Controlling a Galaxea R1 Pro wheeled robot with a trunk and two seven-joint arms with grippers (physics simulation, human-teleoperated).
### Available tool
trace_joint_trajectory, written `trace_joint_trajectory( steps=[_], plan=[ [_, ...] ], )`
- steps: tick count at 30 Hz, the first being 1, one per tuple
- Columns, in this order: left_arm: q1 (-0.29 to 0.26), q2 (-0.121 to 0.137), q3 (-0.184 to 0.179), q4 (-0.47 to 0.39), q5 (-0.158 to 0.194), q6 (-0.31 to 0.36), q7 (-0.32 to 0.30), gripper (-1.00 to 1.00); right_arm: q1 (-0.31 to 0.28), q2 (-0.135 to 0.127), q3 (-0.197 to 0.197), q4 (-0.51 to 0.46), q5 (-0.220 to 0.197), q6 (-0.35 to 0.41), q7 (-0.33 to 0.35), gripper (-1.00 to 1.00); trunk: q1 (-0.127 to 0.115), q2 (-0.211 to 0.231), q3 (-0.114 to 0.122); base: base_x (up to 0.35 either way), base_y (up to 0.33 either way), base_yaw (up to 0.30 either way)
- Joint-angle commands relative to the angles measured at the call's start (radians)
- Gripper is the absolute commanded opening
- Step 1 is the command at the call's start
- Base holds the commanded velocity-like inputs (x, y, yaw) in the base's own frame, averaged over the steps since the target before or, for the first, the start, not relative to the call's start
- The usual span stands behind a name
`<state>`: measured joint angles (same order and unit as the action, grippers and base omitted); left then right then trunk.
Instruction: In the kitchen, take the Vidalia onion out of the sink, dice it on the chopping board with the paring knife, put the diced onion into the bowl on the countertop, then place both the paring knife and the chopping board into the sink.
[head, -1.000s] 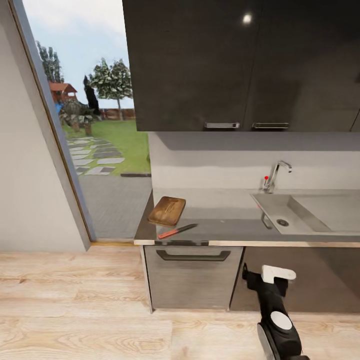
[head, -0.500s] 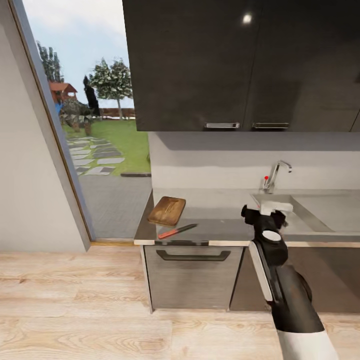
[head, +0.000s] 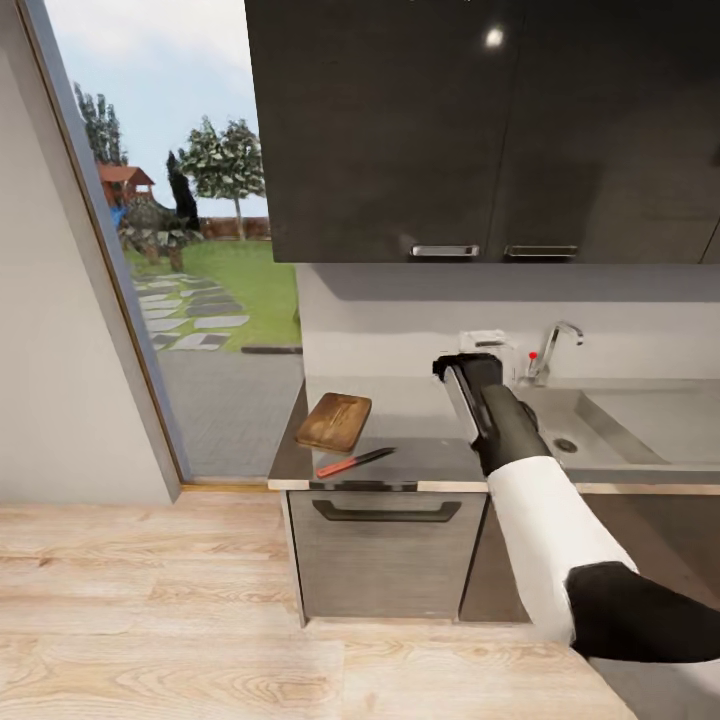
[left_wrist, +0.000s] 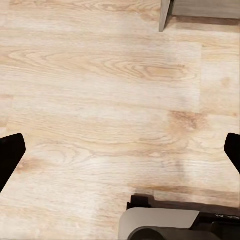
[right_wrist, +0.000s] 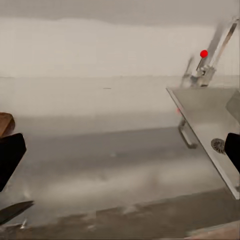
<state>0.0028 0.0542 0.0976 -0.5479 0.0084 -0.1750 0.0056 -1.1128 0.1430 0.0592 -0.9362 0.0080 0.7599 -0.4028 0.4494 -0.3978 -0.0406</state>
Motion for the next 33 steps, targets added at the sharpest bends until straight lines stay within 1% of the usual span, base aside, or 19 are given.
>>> trace_joint_trajectory(
  steps=[1,2,3,4,6,7,9,10,11,12,13,14,16,17,18,20,22,27,33],
  plan=[
    [0.000,0.000,0.001,-0.001,0.001,-0.001,0.001,1.00,-0.053,0.001,0.001,0.092,-0.006,-0.032,0.025,1.00,0.001,-0.002,-0.002,0.000,0.000,0.000],
    [0.000,0.000,0.001,-0.001,0.001,-0.001,0.001,1.00,-0.076,0.001,0.001,0.132,-0.008,-0.048,0.043,1.00,0.001,-0.002,-0.002,0.000,0.000,0.000],
    [0.000,0.000,0.002,-0.001,0.001,-0.001,0.001,1.00,-0.118,0.001,0.001,0.199,-0.011,-0.069,0.082,1.00,0.001,-0.002,-0.002,0.000,0.000,0.000],
    [0.000,0.000,0.002,-0.001,0.001,-0.001,0.001,1.00,-0.136,0.001,0.001,0.226,-0.012,-0.076,0.103,1.00,0.001,-0.002,-0.002,0.000,0.000,0.000],
    [0.000,-0.001,0.002,-0.002,0.001,-0.001,0.001,1.00,-0.191,0.001,0.001,0.291,-0.014,-0.090,0.182,1.00,0.001,-0.002,-0.002,0.000,0.000,0.000],
    [0.000,-0.001,0.002,-0.004,0.001,-0.001,0.001,1.00,-0.221,0.003,0.001,0.320,-0.014,-0.078,0.256,1.00,0.001,-0.002,-0.002,0.000,0.000,0.000],
    [0.000,-0.001,0.002,-0.006,0.001,-0.001,0.001,1.00,-0.229,0.004,0.001,0.328,-0.014,-0.052,0.309,1.00,0.001,-0.002,-0.002,0.000,0.000,0.000],
    [0.000,-0.002,0.001,-0.006,0.001,-0.001,0.001,1.00,-0.232,0.004,0.003,0.331,-0.012,-0.030,0.373,1.00,0.001,-0.002,-0.002,0.000,0.000,0.000],
    [0.000,-0.002,0.000,-0.005,0.001,-0.001,0.001,1.00,-0.233,0.004,0.004,0.332,-0.011,-0.027,0.390,1.00,0.001,-0.002,-0.002,0.000,0.000,0.000],
    [0.000,-0.003,0.000,-0.005,0.001,0.000,0.001,1.00,-0.233,0.002,0.014,0.335,-0.005,-0.021,0.441,1.00,0.001,-0.002,-0.002,0.029,0.000,0.000],
    [0.000,-0.003,0.000,-0.004,0.001,0.000,0.001,1.00,-0.234,0.001,0.020,0.336,-0.003,-0.020,0.456,1.00,0.001,-0.002,-0.002,0.056,0.000,0.000],
    [0.000,-0.003,-0.001,-0.004,0.001,0.000,0.001,1.00,-0.234,-0.001,0.039,0.338,0.001,-0.018,0.483,1.00,0.001,-0.002,-0.002,0.099,0.000,0.000],
    [0.000,-0.003,0.001,-0.003,0.001,0.000,0.001,1.00,-0.234,-0.003,0.091,0.342,0.006,-0.016,0.530,1.00,0.001,-0.002,-0.002,0.143,0.003,0.000],
    [0.000,-0.003,0.001,-0.003,0.001,0.000,0.001,1.00,-0.234,-0.003,0.105,0.342,0.006,-0.015,0.542,1.00,0.001,-0.002,-0.002,0.180,0.019,0.000],
    [0.000,-0.002,0.002,-0.003,0.001,0.000,0.001,1.00,-0.234,-0.005,0.134,0.343,0.007,-0.015,0.564,1.00,0.001,-0.002,-0.002,0.215,0.054,0.000],
    [0.000,-0.002,0.002,-0.003,0.001,0.000,0.001,1.00,-0.234,-0.005,0.171,0.343,0.008,-0.015,0.594,1.00,0.001,-0.002,-0.002,0.239,0.081,0.000],
    [0.000,-0.002,0.002,-0.002,0.001,0.000,0.001,1.00,-0.234,-0.007,0.192,0.344,0.008,-0.015,0.617,1.00,0.001,-0.002,-0.002,0.261,0.109,0.000],
    [0.000,-0.002,0.002,-0.002,0.001,0.000,0.000,1.00,-0.234,-0.007,0.210,0.346,0.009,-0.016,0.639,1.00,0.001,-0.002,-0.002,0.275,0.141,0.000],
    [0.000,-0.001,0.002,-0.004,0.001,0.000,0.000,1.00,-0.234,-0.009,0.214,0.347,0.007,-0.016,0.648,1.00,0.001,-0.002,-0.002,0.274,0.186,0.000]
  ],
)
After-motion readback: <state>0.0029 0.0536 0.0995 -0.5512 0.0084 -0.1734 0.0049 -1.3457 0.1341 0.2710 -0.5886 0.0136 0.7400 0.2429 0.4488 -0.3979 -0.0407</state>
